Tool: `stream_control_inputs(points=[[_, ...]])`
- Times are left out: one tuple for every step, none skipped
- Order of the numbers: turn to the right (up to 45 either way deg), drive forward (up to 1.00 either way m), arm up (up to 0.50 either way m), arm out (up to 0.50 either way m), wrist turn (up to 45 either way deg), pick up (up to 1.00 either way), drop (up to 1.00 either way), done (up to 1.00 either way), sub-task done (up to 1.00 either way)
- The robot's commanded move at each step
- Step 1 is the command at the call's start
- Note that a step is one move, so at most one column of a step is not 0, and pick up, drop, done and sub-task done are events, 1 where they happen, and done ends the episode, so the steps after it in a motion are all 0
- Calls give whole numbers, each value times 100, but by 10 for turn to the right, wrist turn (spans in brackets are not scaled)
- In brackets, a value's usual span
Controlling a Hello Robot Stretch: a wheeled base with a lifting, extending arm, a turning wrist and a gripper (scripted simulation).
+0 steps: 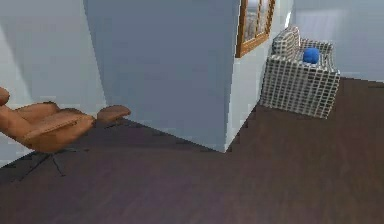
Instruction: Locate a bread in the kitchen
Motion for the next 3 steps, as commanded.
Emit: stream_control_inputs(points=[[450,0,0,0,0,0,0,0,0],[90,0,0,0,0,0,0,0,0],[0,100,0,0,0,0,0,0,0]])
